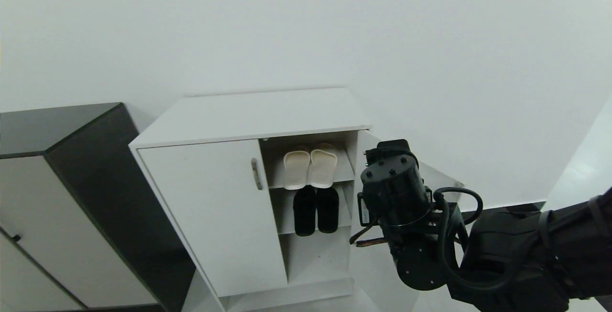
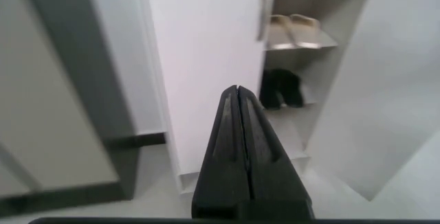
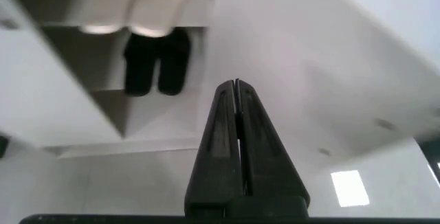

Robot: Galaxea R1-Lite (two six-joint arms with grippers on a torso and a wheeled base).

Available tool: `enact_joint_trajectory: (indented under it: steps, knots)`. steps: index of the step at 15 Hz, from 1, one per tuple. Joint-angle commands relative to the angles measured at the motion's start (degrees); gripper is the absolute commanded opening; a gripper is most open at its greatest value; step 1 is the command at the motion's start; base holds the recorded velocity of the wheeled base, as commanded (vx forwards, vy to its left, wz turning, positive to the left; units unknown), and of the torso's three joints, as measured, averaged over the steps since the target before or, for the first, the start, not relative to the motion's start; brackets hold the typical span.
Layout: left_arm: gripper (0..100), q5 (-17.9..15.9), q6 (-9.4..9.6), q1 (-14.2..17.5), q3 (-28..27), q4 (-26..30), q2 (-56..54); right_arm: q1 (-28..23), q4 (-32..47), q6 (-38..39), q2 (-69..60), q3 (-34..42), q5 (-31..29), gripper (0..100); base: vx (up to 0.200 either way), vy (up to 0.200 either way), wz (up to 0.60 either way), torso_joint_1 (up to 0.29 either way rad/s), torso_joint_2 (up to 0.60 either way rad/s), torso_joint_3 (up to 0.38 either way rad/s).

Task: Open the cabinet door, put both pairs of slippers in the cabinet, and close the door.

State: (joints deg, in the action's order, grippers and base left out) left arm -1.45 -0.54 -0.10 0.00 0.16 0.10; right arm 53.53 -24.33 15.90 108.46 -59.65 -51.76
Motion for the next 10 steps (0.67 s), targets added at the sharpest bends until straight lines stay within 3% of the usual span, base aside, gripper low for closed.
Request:
enact_joint_trajectory:
  steps: [1,6,8,10]
  knots:
    - [0,0.0,0.01,0.0,0.0,0.0,0.0,0.2,-1.4,-0.1,-1.4,-0.1,0.1,0,0.000,0.000,0.00,0.000,0.00,0.000]
    - [0,0.0,0.01,0.0,0.0,0.0,0.0,0.7,-17.9,-7.6,-2.0,5.1,5.4,0,0.000,0.000,0.00,0.000,0.00,0.000]
    - [0,0.0,0.01,0.0,0.0,0.0,0.0,-1.6,-16.8,-8.7,-1.9,1.8,5.8,0,0.000,0.000,0.00,0.000,0.00,0.000]
    - [0,0.0,0.01,0.0,0.0,0.0,0.0,-4.1,-8.1,-8.2,-1.9,-4.2,5.9,0,0.000,0.000,0.00,0.000,0.00,0.000]
